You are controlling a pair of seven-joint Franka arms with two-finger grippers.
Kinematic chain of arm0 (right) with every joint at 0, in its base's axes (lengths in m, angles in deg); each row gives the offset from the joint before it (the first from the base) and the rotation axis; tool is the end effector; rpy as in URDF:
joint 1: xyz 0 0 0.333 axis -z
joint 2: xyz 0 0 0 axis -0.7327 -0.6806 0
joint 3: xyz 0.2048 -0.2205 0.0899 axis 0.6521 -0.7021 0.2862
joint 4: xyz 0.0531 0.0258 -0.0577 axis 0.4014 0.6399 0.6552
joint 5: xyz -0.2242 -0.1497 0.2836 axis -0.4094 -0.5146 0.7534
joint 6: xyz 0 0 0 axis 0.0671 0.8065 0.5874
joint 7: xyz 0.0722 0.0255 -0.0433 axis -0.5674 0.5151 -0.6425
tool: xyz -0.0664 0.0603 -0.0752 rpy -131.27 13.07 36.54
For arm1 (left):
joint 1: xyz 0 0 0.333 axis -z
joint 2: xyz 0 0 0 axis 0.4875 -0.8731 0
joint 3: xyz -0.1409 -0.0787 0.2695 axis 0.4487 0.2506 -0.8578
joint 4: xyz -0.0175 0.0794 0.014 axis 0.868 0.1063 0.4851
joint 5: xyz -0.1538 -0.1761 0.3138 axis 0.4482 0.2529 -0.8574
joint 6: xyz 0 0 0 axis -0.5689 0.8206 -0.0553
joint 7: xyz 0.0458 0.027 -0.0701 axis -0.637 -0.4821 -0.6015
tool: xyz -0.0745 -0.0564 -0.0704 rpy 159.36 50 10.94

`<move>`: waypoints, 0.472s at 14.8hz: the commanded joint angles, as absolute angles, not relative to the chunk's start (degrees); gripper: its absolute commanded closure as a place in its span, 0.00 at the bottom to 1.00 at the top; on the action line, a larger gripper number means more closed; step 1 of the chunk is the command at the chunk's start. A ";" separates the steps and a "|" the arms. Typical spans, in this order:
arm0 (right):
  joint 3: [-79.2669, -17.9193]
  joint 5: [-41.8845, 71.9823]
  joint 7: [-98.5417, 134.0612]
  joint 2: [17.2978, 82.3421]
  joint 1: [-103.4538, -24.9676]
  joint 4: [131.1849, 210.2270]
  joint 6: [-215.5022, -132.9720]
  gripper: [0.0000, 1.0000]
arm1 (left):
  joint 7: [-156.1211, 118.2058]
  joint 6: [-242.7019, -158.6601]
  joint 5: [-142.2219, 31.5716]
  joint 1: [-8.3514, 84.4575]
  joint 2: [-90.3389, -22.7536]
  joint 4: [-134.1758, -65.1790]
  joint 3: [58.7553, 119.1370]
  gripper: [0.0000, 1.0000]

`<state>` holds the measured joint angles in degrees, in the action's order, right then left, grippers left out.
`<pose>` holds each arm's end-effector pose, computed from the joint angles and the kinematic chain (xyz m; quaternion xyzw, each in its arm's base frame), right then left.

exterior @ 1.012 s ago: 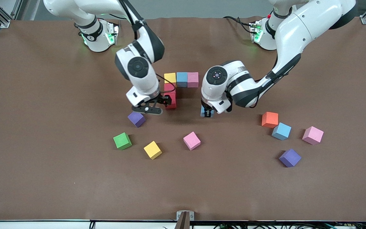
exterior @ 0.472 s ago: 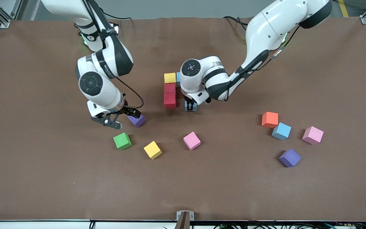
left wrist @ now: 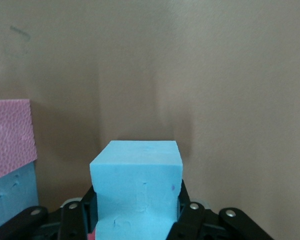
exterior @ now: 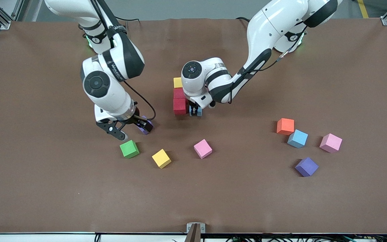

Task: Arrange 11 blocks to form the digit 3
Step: 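Release the light blue cube at the row while the right gripper moves away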

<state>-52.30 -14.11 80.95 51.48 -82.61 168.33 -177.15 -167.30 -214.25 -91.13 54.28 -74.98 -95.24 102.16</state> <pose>0.5812 0.3079 0.3710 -0.9537 0.2991 0.0181 0.0242 0.4162 -0.5333 0.1964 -0.7225 -0.6913 0.0101 0.0081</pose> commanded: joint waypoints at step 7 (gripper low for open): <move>-52.28 -13.54 92.74 38.32 -82.80 151.07 -170.50 0.00 | -167.55 -214.30 -87.43 56.42 -76.45 -93.30 101.38 0.49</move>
